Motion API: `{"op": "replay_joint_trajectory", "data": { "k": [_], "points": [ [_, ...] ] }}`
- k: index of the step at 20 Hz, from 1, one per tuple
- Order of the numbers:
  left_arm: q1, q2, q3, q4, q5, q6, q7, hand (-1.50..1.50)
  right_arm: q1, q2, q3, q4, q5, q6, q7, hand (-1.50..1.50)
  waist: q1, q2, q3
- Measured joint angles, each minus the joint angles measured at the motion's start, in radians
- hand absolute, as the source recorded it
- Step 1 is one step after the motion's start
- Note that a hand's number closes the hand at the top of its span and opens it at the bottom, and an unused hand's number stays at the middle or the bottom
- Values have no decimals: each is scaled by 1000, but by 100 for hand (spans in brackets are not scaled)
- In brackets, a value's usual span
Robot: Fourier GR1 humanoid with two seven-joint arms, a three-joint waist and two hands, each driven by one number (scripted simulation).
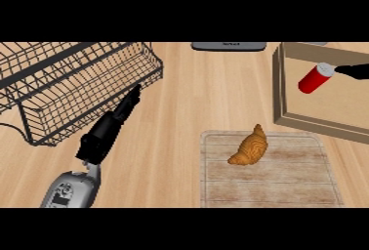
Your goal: Pick the can from the cutting board and place it in the cardboard box
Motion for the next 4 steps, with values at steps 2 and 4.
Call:
{"op": "replay_joint_trajectory", "data": {
  "k": [2, 4],
  "points": [
    [5, 4, 4, 1, 3, -5, -6, 0, 4, -12, -66, 9, -69, 9, -45, -150, -4, 0, 0],
    [-5, 9, 13, 9, 6, -10, -7, 0, 8, -30, -126, 25, -134, 30, -84, -150, -6, 0, 0]
  ]
}}
